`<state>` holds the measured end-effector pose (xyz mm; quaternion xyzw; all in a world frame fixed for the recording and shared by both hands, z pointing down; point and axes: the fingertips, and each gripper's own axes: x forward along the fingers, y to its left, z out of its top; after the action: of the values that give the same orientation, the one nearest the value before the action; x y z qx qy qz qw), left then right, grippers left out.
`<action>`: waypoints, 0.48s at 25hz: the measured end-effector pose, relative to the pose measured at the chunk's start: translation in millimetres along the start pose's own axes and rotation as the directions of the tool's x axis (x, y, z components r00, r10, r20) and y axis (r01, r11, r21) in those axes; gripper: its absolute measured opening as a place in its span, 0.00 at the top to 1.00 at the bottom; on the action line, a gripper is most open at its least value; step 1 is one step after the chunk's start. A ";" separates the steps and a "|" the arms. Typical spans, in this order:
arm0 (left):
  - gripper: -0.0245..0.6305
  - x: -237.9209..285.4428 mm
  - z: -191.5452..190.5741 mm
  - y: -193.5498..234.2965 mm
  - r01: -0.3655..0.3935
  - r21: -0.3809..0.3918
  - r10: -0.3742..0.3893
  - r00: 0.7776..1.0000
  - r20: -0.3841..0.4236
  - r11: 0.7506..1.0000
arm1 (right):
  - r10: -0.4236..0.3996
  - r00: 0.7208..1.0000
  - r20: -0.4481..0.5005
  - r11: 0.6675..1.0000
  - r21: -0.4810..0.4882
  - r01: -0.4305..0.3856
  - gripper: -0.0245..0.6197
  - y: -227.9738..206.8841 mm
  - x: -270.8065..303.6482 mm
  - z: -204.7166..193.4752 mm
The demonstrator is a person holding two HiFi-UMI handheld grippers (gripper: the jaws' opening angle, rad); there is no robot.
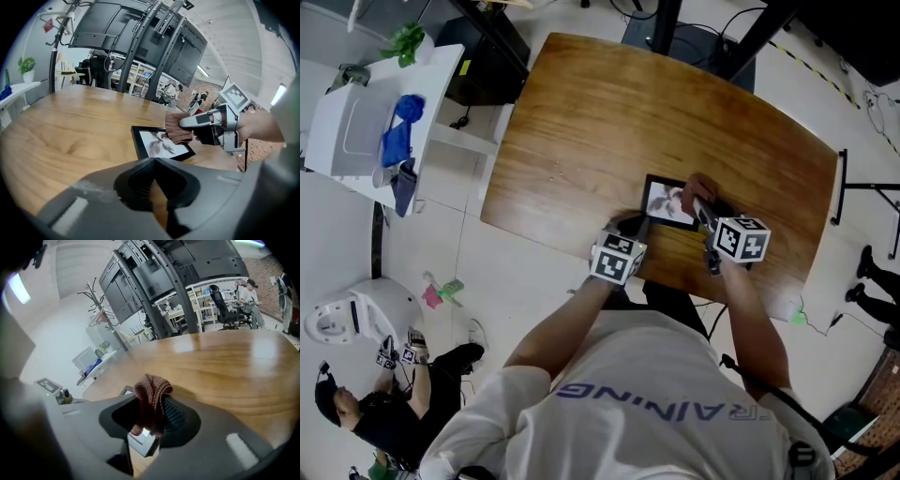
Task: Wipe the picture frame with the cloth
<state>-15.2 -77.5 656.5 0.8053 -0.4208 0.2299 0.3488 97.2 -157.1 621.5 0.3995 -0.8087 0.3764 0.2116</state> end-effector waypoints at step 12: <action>0.96 0.2 0.9 -0.3 0.004 -0.005 -0.004 1.000 0.013 1.000 | 0.046 0.998 0.051 0.998 0.031 -0.048 0.77 14.0 -9.4 11.4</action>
<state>-14.7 -78.2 655.9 0.8066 -0.4221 0.2228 0.3486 91.0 -155.8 602.2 0.3931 -0.8168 0.3841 0.1758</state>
